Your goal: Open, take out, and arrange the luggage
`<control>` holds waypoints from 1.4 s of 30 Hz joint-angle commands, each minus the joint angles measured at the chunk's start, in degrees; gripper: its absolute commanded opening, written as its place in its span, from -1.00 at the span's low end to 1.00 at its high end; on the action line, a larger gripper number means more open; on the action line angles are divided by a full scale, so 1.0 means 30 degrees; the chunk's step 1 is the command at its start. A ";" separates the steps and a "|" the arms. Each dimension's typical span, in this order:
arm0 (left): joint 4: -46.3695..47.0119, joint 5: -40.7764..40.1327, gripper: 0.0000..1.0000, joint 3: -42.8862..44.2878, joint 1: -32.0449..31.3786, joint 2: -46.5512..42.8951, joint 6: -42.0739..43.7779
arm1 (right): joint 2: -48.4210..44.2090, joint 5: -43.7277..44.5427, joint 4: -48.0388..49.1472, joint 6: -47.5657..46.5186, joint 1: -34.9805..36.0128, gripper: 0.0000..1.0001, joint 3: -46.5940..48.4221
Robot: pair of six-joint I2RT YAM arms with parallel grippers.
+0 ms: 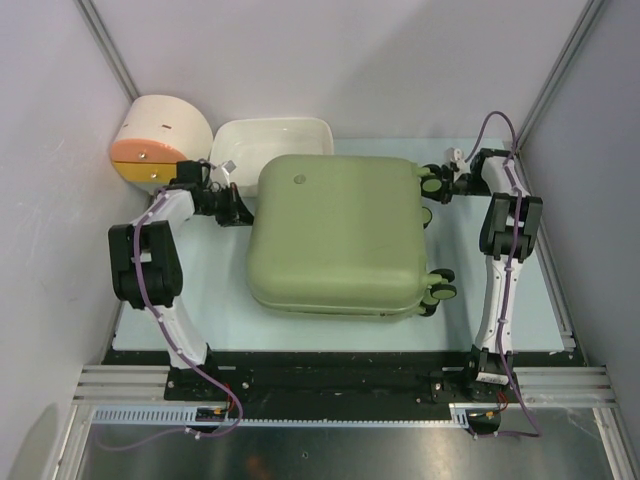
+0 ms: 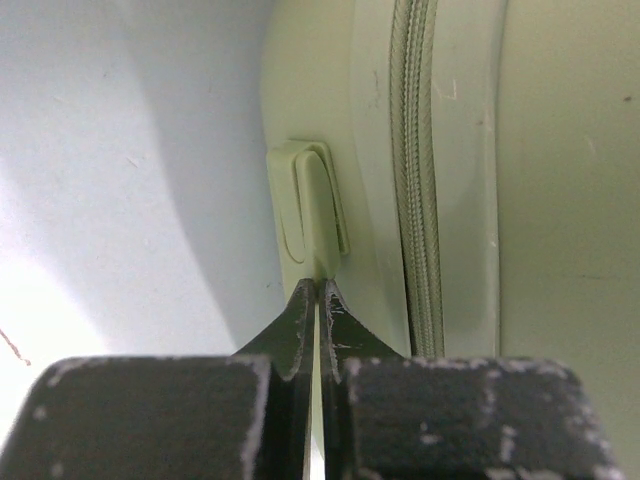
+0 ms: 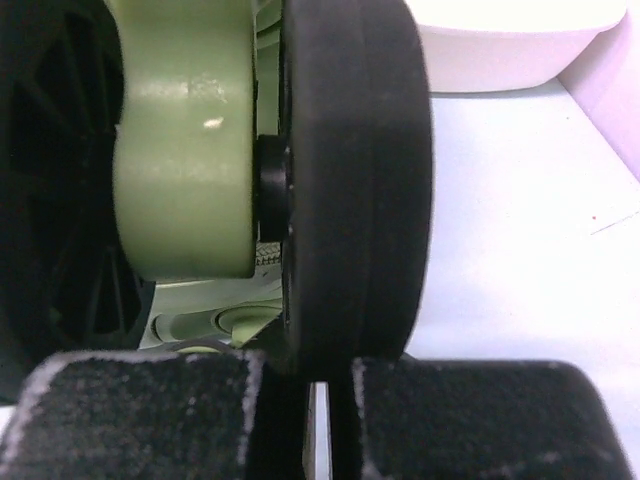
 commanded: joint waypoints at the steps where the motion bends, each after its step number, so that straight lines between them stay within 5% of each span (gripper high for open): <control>1: 0.2721 0.0066 -1.00 0.0874 -0.1064 0.1196 0.1351 | -0.0596 -0.3025 -0.1345 -0.1342 0.1357 -0.48 -0.0452; 4: 0.2721 0.0534 -0.97 0.1022 -0.0977 0.0875 0.1147 | -0.1242 -0.2996 -0.1344 -0.0531 0.0749 0.22 -0.0866; 6: 0.2692 0.0652 -0.76 0.1022 -0.0626 0.0261 0.0796 | -0.2031 -0.2880 -0.1373 -0.0727 -0.0071 0.42 -0.1478; 7: 0.2692 0.0768 -0.52 0.0993 -0.0393 0.0055 0.0736 | -0.2383 -0.2009 -0.1345 -0.1339 -0.0453 0.80 -0.2410; 10: 0.2692 0.0566 0.02 0.0993 0.0018 -0.1027 0.0677 | -0.3877 0.0072 -0.1315 -0.1668 -0.2181 0.96 -0.3881; 13: 0.2341 -0.0019 0.35 0.0935 0.0457 -0.2199 0.0735 | -0.5078 0.2237 -0.1083 0.0434 -0.3822 0.99 -0.4412; 16: 0.2223 -0.1568 0.54 0.0555 0.0664 -0.3635 0.0941 | -0.7614 0.6642 0.6418 1.2644 -0.4149 0.99 -0.5519; 17: 0.2194 -0.1893 0.56 0.0379 0.0751 -0.4073 0.0941 | -0.8732 0.8238 1.2481 1.9417 -0.4032 0.99 -0.7585; 23: 0.1552 -0.2043 0.59 -0.1232 0.0986 -0.7443 0.0765 | -1.1582 0.8286 0.8183 1.4982 -0.3885 0.99 -0.5761; 28: 0.0817 -0.1311 0.66 -0.2927 0.0958 -0.9494 0.0970 | -1.3226 0.8897 0.7712 1.0293 -0.2075 0.99 -0.5324; 31: 0.0613 -0.1077 0.69 -0.4070 0.0928 -1.0871 0.0970 | -1.2438 0.9659 0.4322 0.7951 -0.0377 0.99 -0.3192; 42: 0.0084 0.0066 0.72 -0.7033 0.0781 -1.4328 0.1000 | -0.7755 1.3551 0.1532 0.5543 0.3291 0.99 0.2645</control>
